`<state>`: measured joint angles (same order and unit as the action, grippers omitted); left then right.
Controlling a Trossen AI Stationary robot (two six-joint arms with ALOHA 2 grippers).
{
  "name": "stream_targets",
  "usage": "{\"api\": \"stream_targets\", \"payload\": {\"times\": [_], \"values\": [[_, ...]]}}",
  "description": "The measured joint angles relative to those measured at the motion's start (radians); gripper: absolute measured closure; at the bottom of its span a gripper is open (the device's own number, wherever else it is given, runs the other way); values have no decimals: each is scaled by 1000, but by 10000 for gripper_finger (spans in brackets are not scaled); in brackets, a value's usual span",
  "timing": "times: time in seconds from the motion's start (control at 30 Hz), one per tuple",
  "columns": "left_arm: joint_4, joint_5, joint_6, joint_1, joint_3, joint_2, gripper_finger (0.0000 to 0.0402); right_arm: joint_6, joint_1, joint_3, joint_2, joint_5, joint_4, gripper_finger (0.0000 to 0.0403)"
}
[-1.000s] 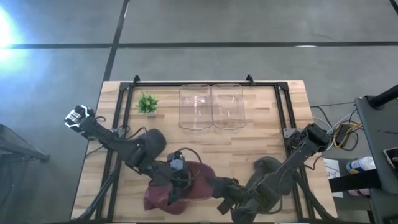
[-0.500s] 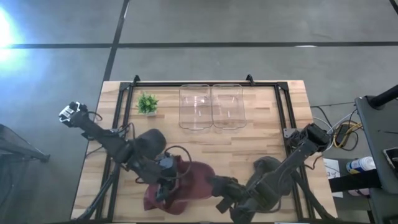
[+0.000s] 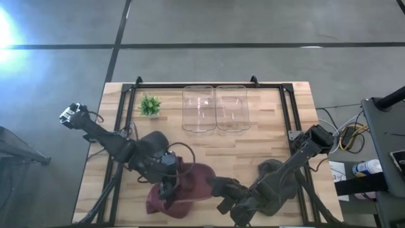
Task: Pick & Place hat
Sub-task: Put the right red cap into the right transparent bin
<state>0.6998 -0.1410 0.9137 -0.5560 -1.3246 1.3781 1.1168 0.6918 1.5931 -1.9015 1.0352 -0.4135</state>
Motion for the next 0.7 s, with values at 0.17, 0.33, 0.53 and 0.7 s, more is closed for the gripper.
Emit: {"api": "stream_targets", "payload": {"times": [0.17, 0.33, 0.53, 0.7], "values": [[58, 2, 75, 2, -18, -4, 224, 10, -8, -3, 0, -26, 1, 385], [122, 4, 101, 2, -31, -5, 198, 13, -24, -6, 0, -40, 3, 385], [322, 69, 29, 7, -69, -5, 191, 36, -41, -15, 0, -46, 5, 385], [356, 54, -15, 5, -161, -6, 191, 39, -41, -20, 0, -90, 11, 385]]}}
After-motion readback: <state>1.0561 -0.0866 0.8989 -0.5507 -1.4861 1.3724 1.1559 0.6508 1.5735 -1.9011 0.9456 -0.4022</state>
